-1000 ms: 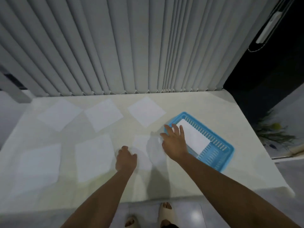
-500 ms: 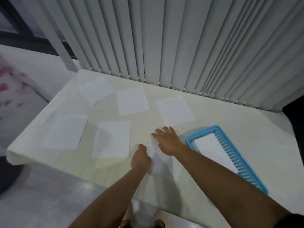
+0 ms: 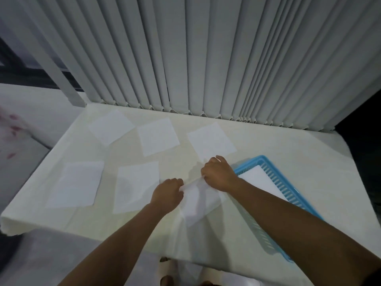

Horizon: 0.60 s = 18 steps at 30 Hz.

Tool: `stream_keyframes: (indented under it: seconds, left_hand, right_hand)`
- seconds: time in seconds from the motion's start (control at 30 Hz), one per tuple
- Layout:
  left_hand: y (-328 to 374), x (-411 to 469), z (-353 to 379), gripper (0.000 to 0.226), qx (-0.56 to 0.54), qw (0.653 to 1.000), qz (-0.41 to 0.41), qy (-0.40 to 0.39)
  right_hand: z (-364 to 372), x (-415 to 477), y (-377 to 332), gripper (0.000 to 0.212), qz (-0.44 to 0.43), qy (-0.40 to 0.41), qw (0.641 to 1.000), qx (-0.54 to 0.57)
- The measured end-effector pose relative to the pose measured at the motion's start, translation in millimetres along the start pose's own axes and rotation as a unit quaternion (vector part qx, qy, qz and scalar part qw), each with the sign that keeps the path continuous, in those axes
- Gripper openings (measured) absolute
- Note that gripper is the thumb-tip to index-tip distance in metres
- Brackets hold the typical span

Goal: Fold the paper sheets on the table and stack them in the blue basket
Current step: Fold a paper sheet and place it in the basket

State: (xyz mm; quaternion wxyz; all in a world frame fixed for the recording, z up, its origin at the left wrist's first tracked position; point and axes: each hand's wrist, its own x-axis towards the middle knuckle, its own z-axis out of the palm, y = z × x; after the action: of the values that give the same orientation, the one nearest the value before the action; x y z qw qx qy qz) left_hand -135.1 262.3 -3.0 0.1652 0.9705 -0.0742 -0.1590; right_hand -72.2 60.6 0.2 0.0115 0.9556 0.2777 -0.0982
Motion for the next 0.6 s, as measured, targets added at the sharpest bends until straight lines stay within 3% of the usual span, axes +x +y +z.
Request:
stream_keyframes:
  seconds: [0.23,0.37,0.5,0.6]
  left_hand:
    - [-7,-23,23,0.027,-0.007,0.993,0.108,-0.049]
    - [-9,-30,28,0.058,0.0,0.987,0.107,-0.117]
    - [-1,-28,32,0.052,0.002,0.992,0.102,-0.073]
    - [6,-27,46,0.067,0.073,0.985,0.134,-0.081]
  right_hand:
    - [3,-48,10,0.03,-0.009,-0.052,0.998,-0.036]
    - [5,-66,6,0.032,-0.048,-0.07,0.992,-0.091]
    - [16,-65,-10,0.043,-0.055,-0.033,0.995,-0.078]
    - [32,-61,-32,0.059,-0.026,-0.05,0.998,-0.027]
